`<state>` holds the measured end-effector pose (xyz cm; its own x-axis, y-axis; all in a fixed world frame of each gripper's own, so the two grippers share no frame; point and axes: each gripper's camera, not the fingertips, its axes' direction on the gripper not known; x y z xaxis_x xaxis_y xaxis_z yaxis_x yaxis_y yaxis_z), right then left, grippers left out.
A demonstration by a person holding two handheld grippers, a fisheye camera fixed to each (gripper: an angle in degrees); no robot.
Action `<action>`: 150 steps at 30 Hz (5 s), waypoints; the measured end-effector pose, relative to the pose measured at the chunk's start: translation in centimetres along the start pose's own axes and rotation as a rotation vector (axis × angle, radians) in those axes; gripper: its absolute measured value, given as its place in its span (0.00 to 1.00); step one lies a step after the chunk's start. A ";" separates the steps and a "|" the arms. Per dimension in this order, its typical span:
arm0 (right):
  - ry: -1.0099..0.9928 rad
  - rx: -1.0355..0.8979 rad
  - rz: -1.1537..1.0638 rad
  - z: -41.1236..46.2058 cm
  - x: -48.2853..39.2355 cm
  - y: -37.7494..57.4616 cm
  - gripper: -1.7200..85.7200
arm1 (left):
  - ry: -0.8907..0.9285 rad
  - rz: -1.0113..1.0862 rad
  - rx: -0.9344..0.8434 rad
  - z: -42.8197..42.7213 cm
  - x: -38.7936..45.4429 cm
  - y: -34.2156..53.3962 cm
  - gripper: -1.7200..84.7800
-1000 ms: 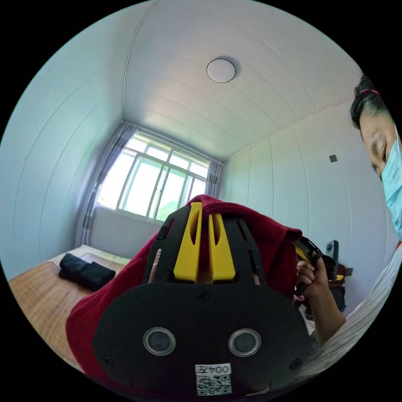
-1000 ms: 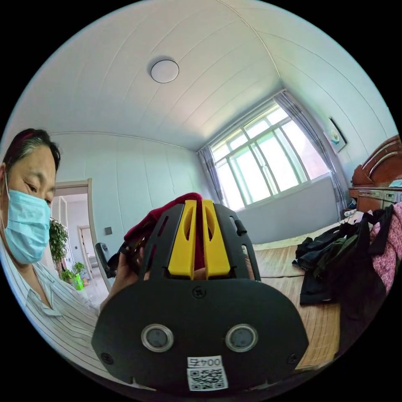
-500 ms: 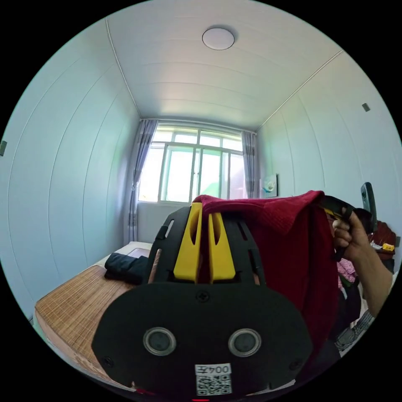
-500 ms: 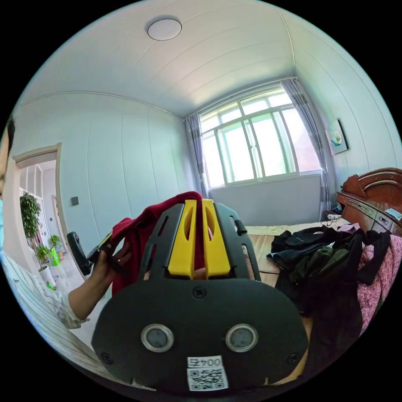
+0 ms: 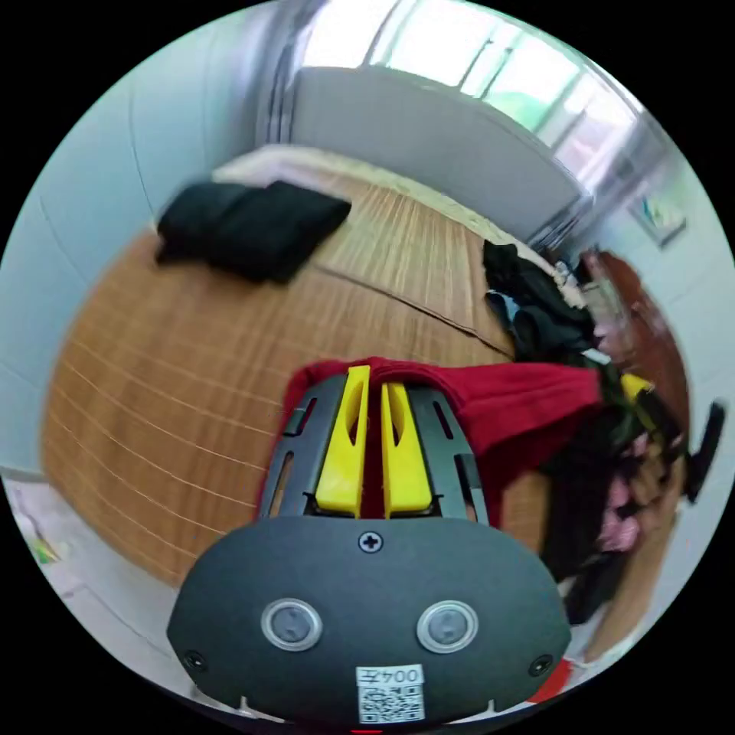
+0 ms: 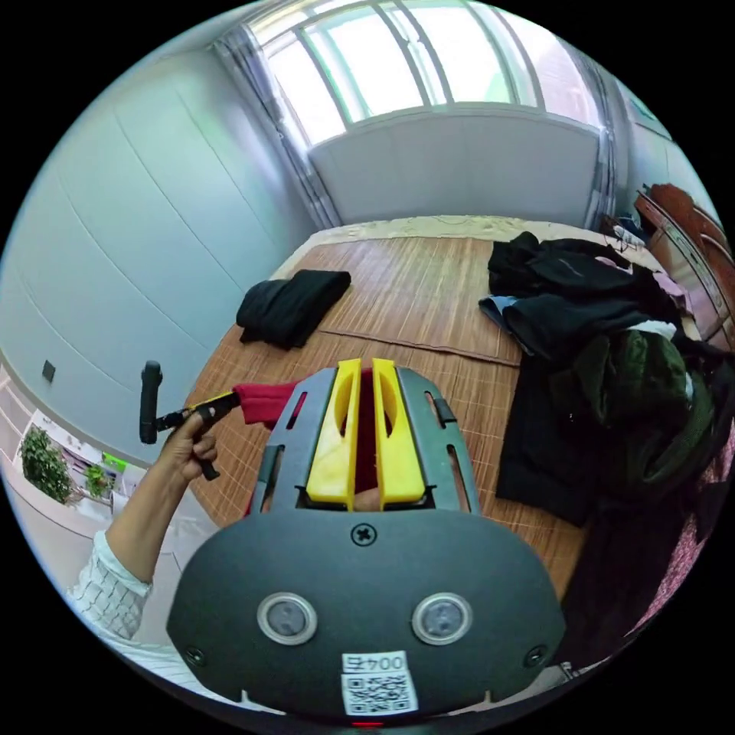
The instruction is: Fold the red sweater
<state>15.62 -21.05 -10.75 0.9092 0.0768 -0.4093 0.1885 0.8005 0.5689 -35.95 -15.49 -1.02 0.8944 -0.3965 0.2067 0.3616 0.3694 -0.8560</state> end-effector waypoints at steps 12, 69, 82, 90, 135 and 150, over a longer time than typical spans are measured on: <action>-0.149 -0.107 0.000 5.7 5.1 19.5 0.13 | -0.310 0.401 -0.301 -7.0 3.7 -11.0 0.04; 0.286 -0.476 -0.245 15.8 -12.5 35.6 0.08 | -0.409 0.675 0.193 -21.6 16.5 6.0 0.21; 0.067 -0.373 -0.088 14.1 -8.7 37.4 0.06 | -0.644 0.946 0.295 -12.8 26.0 -1.5 0.07; -0.001 -0.365 -0.047 13.7 -7.4 37.8 0.04 | -0.601 0.666 0.398 -16.5 31.1 -21.2 0.07; 0.285 -0.386 -0.202 12.2 -16.6 39.5 0.02 | -0.318 0.387 0.109 -15.5 11.0 8.0 0.09; 0.286 -0.365 -0.214 11.0 -16.4 39.8 0.02 | -0.120 0.534 -0.135 -6.7 16.4 10.2 0.11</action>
<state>12.33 3.01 26.43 0.7166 0.0070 -0.6975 0.1709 0.9677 0.1854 -19.30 -23.82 -9.55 0.9705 -0.0826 -0.2263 -0.1796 0.3783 -0.9081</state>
